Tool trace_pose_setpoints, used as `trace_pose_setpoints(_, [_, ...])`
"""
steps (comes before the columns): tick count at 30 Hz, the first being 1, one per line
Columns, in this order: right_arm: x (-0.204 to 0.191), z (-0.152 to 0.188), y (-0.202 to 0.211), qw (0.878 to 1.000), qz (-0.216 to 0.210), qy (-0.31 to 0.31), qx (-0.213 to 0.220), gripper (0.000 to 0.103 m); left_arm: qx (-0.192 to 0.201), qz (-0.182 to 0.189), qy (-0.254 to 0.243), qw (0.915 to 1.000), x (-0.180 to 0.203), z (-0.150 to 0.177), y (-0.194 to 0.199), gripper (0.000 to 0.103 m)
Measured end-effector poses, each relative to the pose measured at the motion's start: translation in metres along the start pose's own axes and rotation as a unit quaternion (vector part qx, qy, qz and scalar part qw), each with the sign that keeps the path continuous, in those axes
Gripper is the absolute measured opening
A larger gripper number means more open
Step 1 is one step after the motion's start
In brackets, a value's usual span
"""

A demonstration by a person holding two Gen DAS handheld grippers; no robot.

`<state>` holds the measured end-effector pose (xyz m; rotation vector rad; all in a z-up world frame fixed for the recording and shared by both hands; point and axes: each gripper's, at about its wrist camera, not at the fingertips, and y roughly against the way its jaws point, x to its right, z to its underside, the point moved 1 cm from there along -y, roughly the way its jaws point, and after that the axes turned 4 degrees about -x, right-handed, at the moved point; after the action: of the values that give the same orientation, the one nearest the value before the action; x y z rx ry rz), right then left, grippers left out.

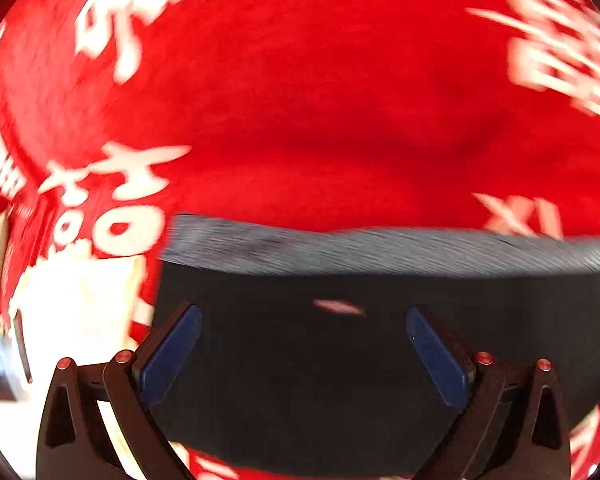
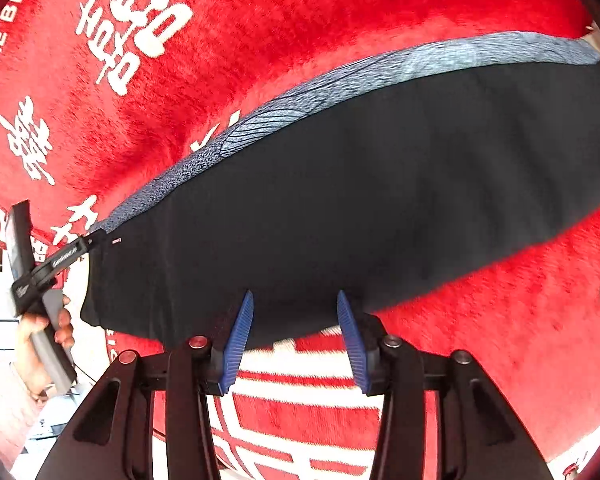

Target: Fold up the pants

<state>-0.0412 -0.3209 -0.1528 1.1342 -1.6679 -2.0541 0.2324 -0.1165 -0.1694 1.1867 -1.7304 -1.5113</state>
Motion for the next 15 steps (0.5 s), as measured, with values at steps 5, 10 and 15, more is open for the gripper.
trace_pose_setpoints(5, [0.033, 0.004, 0.032, 0.999, 0.031, -0.01, 0.026, 0.042, 0.012, 0.071, -0.062, 0.9954, 0.106, 0.023, 0.029, 0.103])
trace_pose_setpoints(10, [0.084, -0.008, 0.06, 0.995, 0.072, -0.046, 0.055, 0.03, -0.008, 0.11, -0.072, 0.9913, 0.198, 0.037, 0.022, 0.103])
trace_pose_setpoints(15, [0.137, -0.035, 0.089, 0.99, 0.1, -0.058, 0.08, 0.03, -0.035, 0.076, -0.096, 0.9919, 0.244, 0.055, 0.0, 0.103])
